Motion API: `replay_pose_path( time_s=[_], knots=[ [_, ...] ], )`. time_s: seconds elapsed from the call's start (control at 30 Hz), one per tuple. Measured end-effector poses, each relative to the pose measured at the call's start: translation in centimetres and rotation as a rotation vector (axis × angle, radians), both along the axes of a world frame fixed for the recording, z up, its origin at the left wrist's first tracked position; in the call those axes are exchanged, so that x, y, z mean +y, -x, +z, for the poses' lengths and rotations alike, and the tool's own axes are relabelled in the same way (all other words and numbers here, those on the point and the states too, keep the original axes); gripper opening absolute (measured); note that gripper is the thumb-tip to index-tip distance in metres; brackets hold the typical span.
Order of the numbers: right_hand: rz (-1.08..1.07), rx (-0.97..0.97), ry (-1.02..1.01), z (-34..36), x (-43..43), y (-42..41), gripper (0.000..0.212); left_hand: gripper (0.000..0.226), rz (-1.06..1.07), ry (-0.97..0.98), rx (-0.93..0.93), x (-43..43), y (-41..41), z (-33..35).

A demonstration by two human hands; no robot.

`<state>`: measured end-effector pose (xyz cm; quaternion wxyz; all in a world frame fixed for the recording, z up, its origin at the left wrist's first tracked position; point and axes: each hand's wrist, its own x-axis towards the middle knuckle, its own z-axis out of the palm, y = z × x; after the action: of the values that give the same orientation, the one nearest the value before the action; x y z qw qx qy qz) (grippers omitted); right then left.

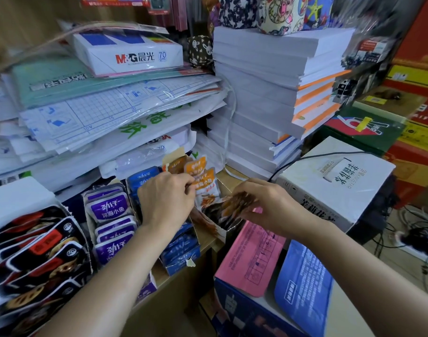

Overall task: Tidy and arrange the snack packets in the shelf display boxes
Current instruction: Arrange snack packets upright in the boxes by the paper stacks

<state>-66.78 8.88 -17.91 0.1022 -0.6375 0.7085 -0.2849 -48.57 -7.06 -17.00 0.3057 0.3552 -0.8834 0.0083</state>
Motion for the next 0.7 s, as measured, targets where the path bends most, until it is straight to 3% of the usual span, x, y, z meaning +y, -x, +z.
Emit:
replay_pose_path(
  time_s=[0.23,0.43,0.6,0.7],
  knots=[
    [0.000,-0.048,-0.040,-0.6,-3.0,-1.0,0.056,0.016,-0.023,-0.056,0.073,-1.1,-0.2,-0.2],
    [-0.070,-0.122,0.071,-0.4,-5.1,-1.5,0.054,0.022,-0.063,-0.210,0.168,-3.3,-1.1,0.4],
    [-0.114,0.010,0.031,-2.0,-6.7,-2.1,0.072,0.012,-0.114,-0.310,0.117,-4.1,-1.6,0.7],
    [-0.095,-0.056,0.035,-2.2,-7.1,-2.3,0.080,0.011,-0.170,-0.397,0.207,-4.4,-1.9,0.7]
  ],
)
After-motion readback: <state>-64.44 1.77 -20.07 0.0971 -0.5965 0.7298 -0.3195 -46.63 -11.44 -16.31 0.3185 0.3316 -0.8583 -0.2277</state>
